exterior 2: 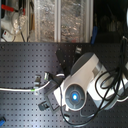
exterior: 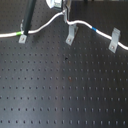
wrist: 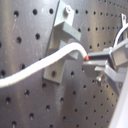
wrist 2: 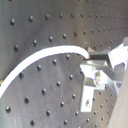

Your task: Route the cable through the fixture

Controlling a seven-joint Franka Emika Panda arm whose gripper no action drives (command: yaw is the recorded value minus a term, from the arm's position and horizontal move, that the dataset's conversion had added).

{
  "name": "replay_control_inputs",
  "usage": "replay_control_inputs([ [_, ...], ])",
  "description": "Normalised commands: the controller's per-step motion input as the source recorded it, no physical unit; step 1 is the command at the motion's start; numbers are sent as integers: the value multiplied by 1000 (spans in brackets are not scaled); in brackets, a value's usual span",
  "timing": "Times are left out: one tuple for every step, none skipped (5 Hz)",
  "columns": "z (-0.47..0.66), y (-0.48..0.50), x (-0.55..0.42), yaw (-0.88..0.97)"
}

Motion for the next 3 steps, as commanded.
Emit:
replay_control_inputs([
  [72, -149, -94, 66],
  [93, -64, 34, 474],
  [111, -35, 20, 817],
])
